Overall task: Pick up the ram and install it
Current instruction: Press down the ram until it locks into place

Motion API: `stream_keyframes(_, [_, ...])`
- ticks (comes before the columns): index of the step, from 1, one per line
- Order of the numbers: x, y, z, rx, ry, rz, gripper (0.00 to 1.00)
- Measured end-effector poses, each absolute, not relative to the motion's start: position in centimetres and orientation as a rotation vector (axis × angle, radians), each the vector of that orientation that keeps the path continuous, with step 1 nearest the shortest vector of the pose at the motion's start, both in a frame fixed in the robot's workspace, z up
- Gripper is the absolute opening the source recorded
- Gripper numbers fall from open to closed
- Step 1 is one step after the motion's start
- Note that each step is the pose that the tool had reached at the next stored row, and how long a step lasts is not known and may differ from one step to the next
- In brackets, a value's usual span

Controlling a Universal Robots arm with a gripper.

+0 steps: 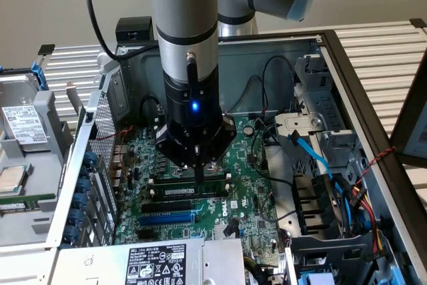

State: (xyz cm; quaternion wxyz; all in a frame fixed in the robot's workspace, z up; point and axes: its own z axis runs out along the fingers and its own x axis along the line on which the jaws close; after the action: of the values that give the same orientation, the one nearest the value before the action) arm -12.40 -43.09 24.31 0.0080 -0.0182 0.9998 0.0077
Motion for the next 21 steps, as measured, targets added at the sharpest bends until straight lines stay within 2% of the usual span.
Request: stream_keyframes(21, [-12.67, -42.92, 24.31, 0.180, 3.118, 0.040, 0.11])
